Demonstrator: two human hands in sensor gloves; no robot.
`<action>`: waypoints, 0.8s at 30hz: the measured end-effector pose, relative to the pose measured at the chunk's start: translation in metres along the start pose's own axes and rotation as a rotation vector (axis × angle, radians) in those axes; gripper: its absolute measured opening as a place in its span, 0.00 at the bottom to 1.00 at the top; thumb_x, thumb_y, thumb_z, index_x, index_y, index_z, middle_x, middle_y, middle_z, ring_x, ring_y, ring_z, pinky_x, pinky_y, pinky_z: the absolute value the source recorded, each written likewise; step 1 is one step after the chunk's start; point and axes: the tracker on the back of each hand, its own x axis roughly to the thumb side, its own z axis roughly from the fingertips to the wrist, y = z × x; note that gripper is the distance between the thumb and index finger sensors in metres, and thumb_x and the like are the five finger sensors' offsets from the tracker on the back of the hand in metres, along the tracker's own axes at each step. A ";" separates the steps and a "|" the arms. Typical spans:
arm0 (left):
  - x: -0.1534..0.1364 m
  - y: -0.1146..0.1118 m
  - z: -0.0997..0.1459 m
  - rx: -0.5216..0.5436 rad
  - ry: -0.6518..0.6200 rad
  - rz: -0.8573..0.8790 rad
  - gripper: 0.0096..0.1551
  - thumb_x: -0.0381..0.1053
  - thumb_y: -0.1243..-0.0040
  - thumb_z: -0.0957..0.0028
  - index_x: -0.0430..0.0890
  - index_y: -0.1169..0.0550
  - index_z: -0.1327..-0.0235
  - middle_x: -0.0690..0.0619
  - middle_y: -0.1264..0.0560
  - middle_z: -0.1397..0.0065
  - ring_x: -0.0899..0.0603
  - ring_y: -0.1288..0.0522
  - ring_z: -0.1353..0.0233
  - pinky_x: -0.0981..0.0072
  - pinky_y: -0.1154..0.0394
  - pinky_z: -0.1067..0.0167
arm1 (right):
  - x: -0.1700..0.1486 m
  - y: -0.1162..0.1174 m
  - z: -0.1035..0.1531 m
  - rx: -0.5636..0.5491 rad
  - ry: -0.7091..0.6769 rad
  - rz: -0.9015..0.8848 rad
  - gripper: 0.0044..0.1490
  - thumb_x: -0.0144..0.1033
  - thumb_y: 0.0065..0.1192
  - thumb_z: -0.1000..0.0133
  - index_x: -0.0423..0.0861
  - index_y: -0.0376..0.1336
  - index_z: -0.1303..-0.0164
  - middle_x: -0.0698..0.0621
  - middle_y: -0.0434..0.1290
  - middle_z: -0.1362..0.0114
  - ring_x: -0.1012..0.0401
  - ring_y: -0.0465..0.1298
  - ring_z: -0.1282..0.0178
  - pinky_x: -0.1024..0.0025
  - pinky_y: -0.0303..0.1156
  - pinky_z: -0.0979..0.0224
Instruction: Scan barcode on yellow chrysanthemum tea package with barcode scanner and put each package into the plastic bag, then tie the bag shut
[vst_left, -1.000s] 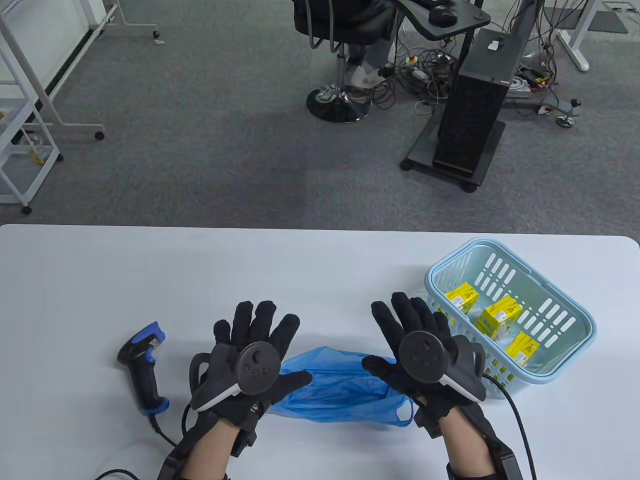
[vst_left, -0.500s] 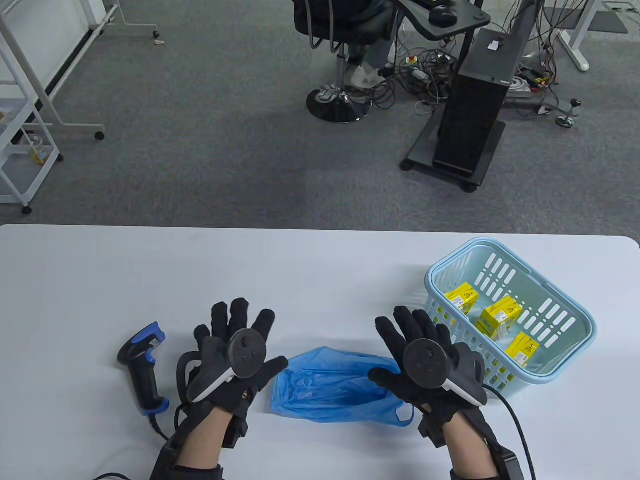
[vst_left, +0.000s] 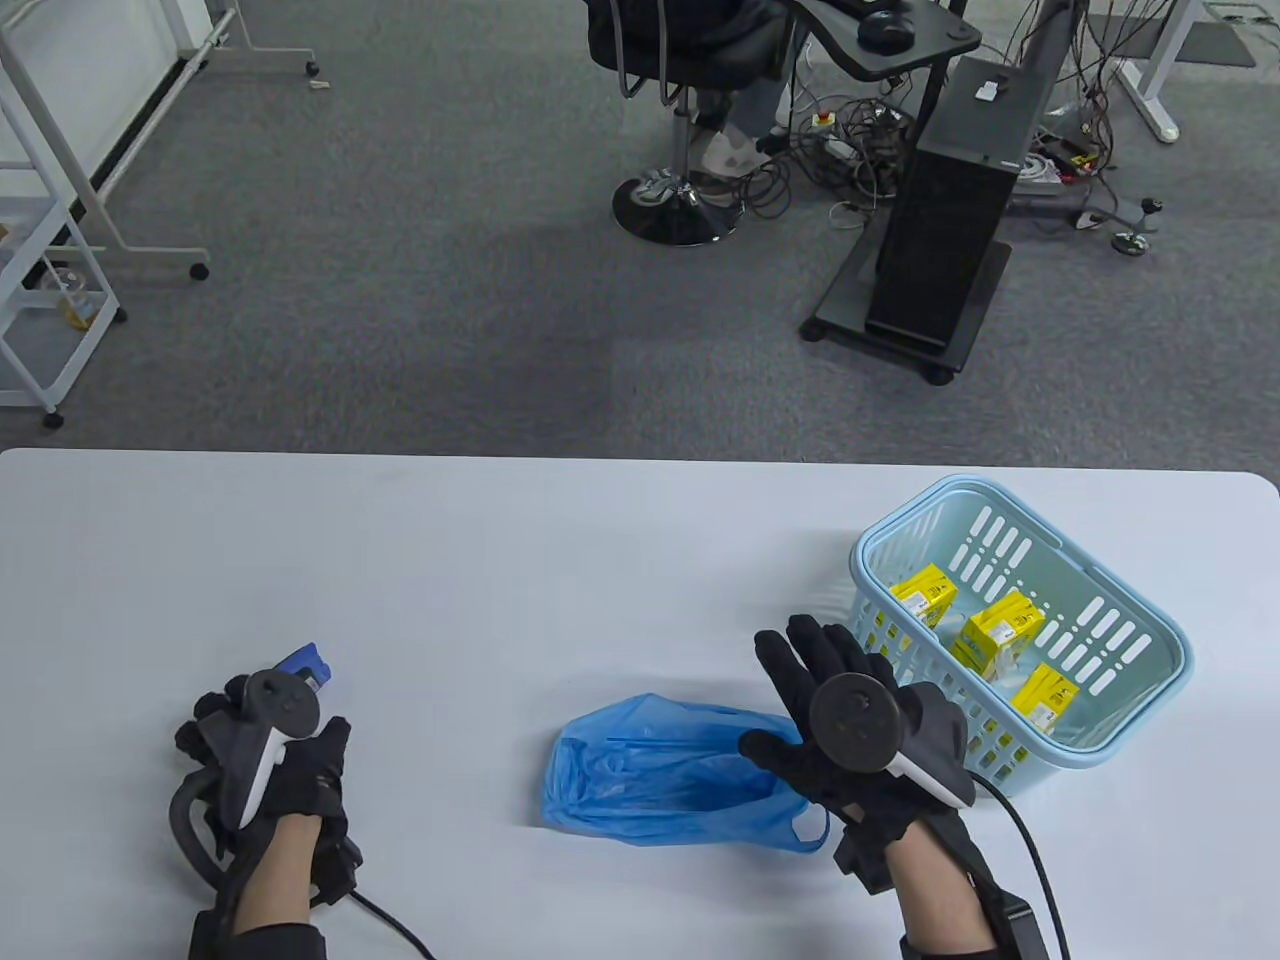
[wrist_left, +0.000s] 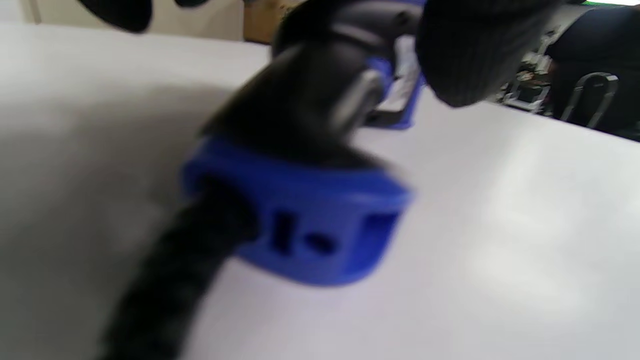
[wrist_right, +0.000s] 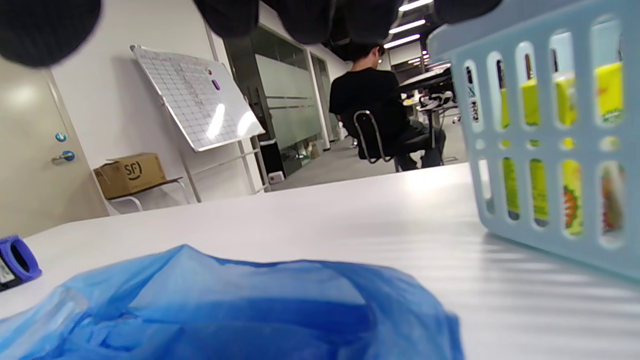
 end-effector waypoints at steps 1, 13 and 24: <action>-0.004 -0.003 -0.003 -0.003 0.014 0.024 0.62 0.67 0.37 0.49 0.38 0.55 0.19 0.28 0.55 0.18 0.20 0.51 0.19 0.28 0.39 0.32 | 0.000 0.001 0.000 0.002 0.001 0.003 0.62 0.68 0.57 0.61 0.55 0.45 0.17 0.44 0.45 0.13 0.42 0.49 0.14 0.30 0.48 0.22; -0.004 -0.003 -0.006 0.057 -0.082 0.232 0.61 0.58 0.22 0.58 0.36 0.42 0.21 0.41 0.25 0.33 0.36 0.21 0.34 0.51 0.19 0.44 | -0.005 0.008 -0.002 0.025 0.020 0.008 0.62 0.68 0.57 0.60 0.54 0.45 0.17 0.44 0.45 0.14 0.42 0.49 0.15 0.30 0.48 0.22; 0.039 -0.004 0.011 -0.135 -0.351 0.128 0.48 0.55 0.24 0.52 0.43 0.36 0.23 0.52 0.29 0.37 0.45 0.24 0.44 0.51 0.18 0.46 | -0.003 -0.003 0.001 -0.014 0.019 -0.024 0.61 0.67 0.57 0.60 0.54 0.47 0.17 0.45 0.46 0.14 0.43 0.50 0.14 0.30 0.48 0.21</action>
